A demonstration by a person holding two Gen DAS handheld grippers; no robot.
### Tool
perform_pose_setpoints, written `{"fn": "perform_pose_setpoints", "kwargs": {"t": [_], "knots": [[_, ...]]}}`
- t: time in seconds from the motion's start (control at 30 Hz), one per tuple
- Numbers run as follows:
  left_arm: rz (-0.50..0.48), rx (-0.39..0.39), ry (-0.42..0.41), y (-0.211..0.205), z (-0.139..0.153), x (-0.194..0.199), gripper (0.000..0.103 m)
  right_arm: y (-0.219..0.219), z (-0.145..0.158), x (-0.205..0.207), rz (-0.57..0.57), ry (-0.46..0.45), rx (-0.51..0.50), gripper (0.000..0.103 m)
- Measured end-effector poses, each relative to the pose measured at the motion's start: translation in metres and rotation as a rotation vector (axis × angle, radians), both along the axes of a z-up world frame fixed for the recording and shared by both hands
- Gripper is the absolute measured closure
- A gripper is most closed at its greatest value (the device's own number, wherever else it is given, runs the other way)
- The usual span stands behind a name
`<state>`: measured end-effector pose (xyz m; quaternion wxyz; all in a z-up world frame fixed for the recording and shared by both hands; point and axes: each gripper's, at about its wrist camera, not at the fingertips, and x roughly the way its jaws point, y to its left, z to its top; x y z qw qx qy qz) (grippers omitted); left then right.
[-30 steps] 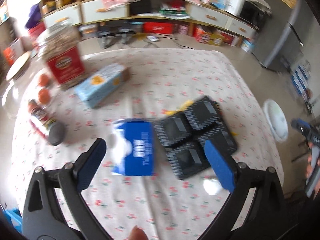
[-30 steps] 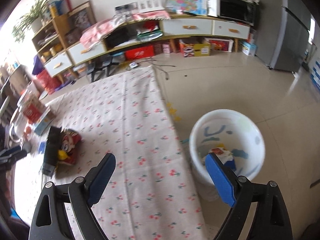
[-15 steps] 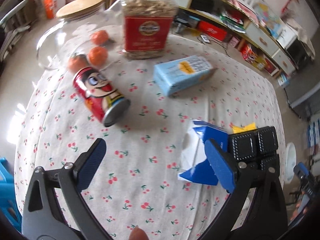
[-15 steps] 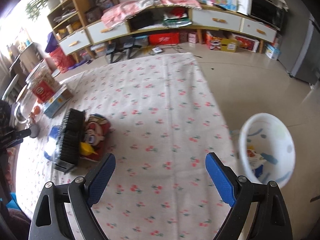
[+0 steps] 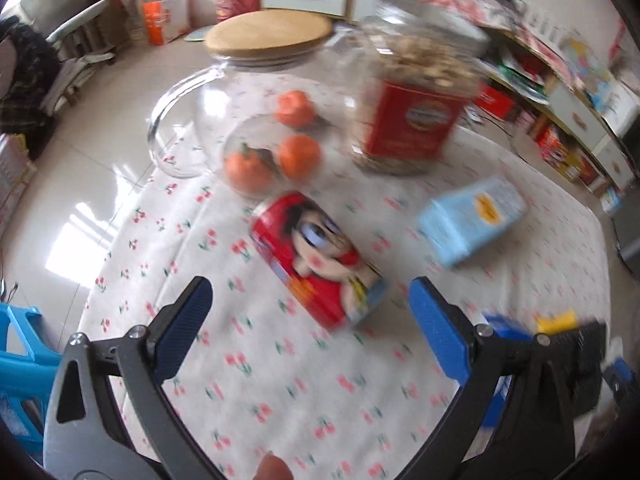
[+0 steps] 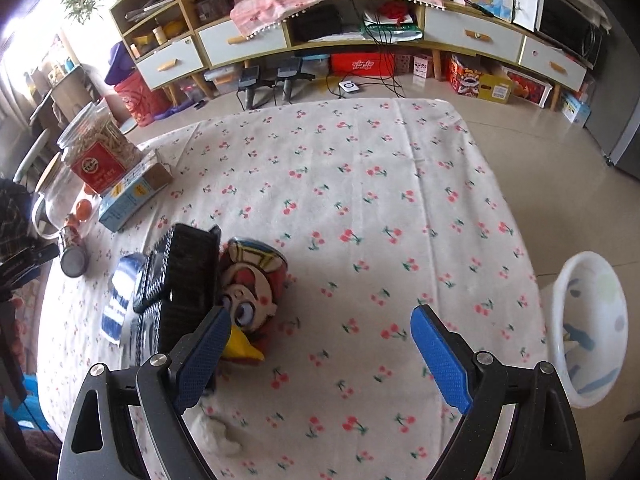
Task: Collect trash
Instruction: 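Grasp the red cartoon can with the left tool, then grasp the blue-and-white milk carton with the right tool while the left tool lifts the can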
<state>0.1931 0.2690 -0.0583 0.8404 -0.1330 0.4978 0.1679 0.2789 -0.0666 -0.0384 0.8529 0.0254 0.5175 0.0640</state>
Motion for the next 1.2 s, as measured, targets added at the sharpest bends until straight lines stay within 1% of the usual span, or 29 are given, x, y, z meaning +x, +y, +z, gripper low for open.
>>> {"fn": "perform_pose_setpoints", "kwargs": {"t": [0.03,0.07,0.13,0.2,0.23,0.27,0.3,0.33,0.47,0.53,0.67,0.77,0.8,0.87,0.97,1.03,1.1,1.2], "knots": [[0.013,-0.015,0.011,0.005,-0.005,0.006,0.005,0.002,0.0,0.002,-0.001,0.001,0.0,0.01],[0.025,-0.046,0.022,0.009,-0.011,0.011,0.005,0.004,-0.001,0.005,-0.002,0.002,0.004,0.01],[0.047,-0.104,0.02,0.016,-0.019,0.018,0.005,0.007,0.001,0.009,-0.006,-0.003,0.005,0.01],[0.065,-0.144,0.011,0.022,-0.024,0.023,0.01,0.01,0.003,0.012,-0.009,-0.011,0.008,0.01],[0.067,-0.156,0.006,0.023,-0.026,0.024,0.014,0.012,0.005,0.013,-0.007,-0.017,0.011,0.01],[0.064,-0.167,0.005,0.025,-0.028,0.026,0.021,0.014,0.007,0.016,-0.008,-0.019,0.01,0.01],[0.06,-0.171,0.009,0.023,-0.03,0.028,0.024,0.016,0.009,0.018,-0.006,-0.019,0.008,0.01],[0.055,-0.174,0.017,0.024,-0.032,0.028,0.03,0.018,0.011,0.02,-0.002,-0.022,0.008,0.01],[0.033,-0.198,0.011,0.03,-0.034,0.027,0.039,0.036,0.025,0.029,0.023,-0.034,0.004,0.01],[0.01,-0.213,0.013,0.037,-0.035,0.026,0.042,0.051,0.034,0.036,0.037,-0.042,-0.01,0.01],[-0.041,-0.194,0.026,0.041,-0.032,0.012,0.044,0.091,0.052,0.049,0.075,-0.068,-0.027,0.01],[-0.046,-0.204,0.035,0.045,-0.031,0.003,0.044,0.133,0.056,0.063,0.117,-0.071,-0.095,0.01],[-0.048,-0.21,0.041,0.047,-0.031,0.0,0.044,0.147,0.054,0.069,0.129,-0.071,-0.113,0.01],[-0.047,-0.222,0.045,0.054,-0.031,-0.007,0.044,0.173,0.047,0.08,0.149,-0.053,-0.113,0.01],[-0.042,-0.238,0.04,0.064,-0.03,-0.014,0.045,0.203,0.024,0.096,0.157,0.012,-0.096,0.01],[-0.041,-0.241,0.035,0.069,-0.027,-0.02,0.045,0.218,0.005,0.107,0.138,0.075,-0.05,0.01],[-0.039,-0.235,0.031,0.074,-0.025,-0.026,0.045,0.227,-0.009,0.114,0.11,0.114,0.022,0.01],[-0.038,-0.237,0.029,0.079,-0.024,-0.035,0.045,0.237,-0.021,0.125,0.039,0.126,0.077,0.01]]}}
